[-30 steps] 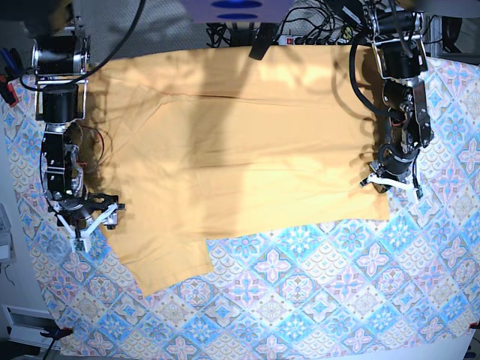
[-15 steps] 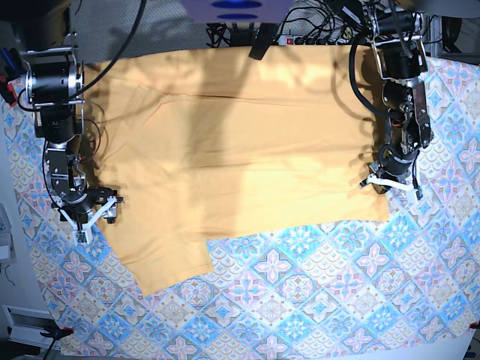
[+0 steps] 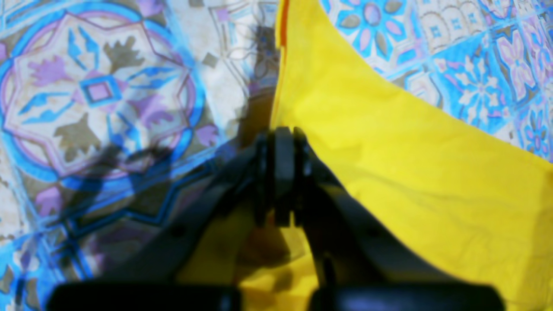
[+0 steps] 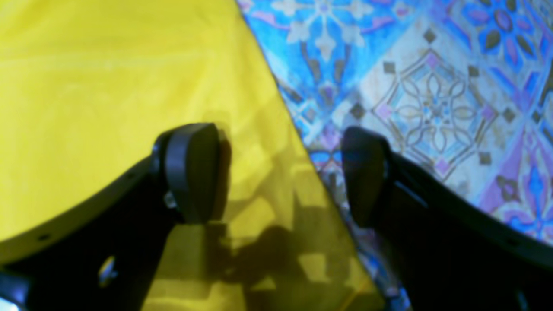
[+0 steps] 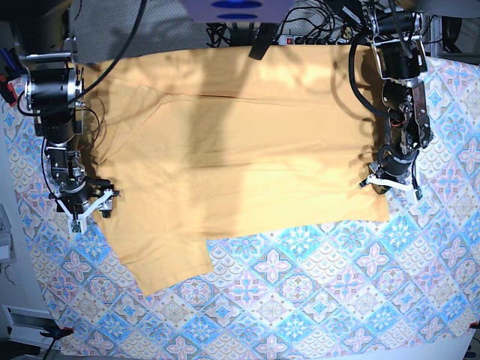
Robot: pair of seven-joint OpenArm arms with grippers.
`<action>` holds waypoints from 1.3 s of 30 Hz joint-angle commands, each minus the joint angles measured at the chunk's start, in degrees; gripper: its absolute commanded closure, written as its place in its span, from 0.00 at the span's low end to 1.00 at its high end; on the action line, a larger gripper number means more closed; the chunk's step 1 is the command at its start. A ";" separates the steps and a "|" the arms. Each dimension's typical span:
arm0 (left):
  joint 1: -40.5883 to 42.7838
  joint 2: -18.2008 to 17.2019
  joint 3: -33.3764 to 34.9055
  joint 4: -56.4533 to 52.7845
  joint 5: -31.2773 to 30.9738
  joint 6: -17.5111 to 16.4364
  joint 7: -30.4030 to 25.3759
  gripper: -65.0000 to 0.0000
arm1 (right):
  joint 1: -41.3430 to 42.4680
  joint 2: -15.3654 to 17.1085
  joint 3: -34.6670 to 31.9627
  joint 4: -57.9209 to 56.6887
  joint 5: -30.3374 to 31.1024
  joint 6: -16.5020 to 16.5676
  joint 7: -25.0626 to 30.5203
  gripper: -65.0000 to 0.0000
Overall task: Fold the T-shirt properly
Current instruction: 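Pinch the shirt's side edges with both grippers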
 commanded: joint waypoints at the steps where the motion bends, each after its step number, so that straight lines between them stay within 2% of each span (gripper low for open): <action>1: -1.04 -0.68 -0.20 1.03 -0.33 -0.43 -1.02 1.00 | 1.56 0.92 0.10 0.58 -0.16 -0.06 0.34 0.36; 7: -1.04 -0.68 -0.20 1.03 -0.33 -0.43 -1.02 1.00 | 1.56 0.74 -4.91 -0.30 -0.16 5.57 0.69 0.61; 11: -1.04 -0.68 -0.20 1.03 -0.33 -0.43 -1.02 1.00 | 1.47 0.74 -6.32 -0.30 -0.16 9.26 0.43 0.73; 19: -1.04 -0.68 -0.20 1.11 -0.33 -0.43 -1.02 1.00 | 1.47 0.74 -5.88 0.84 -0.16 9.87 0.78 0.94; 26: -1.04 -0.68 -0.20 1.11 -0.33 -0.43 -1.02 1.00 | 1.21 1.10 -5.88 5.85 0.02 9.87 0.25 0.98; 29: -0.96 -0.68 -0.20 2.70 -0.33 -0.43 -1.02 1.00 | 0.85 2.77 -5.70 8.31 0.11 9.87 -0.45 0.99; 31: -0.25 -0.68 -0.20 4.19 -0.33 -0.43 -0.94 1.00 | -1.43 3.21 -3.86 11.48 0.11 9.87 -2.65 0.99; 35: 0.19 -0.77 -0.20 5.51 -0.15 -0.43 -0.94 1.00 | -5.12 3.12 4.32 18.07 -0.07 9.87 -5.28 0.98; 37: 0.19 -0.77 -0.20 5.51 -0.06 -0.43 -0.94 1.00 | -5.56 2.94 6.17 17.90 -0.16 9.87 -5.28 0.94; 39: 0.19 -0.68 -0.03 5.51 -0.15 -0.43 -0.94 1.00 | -5.21 2.94 6.34 17.19 -0.16 9.61 -5.20 0.85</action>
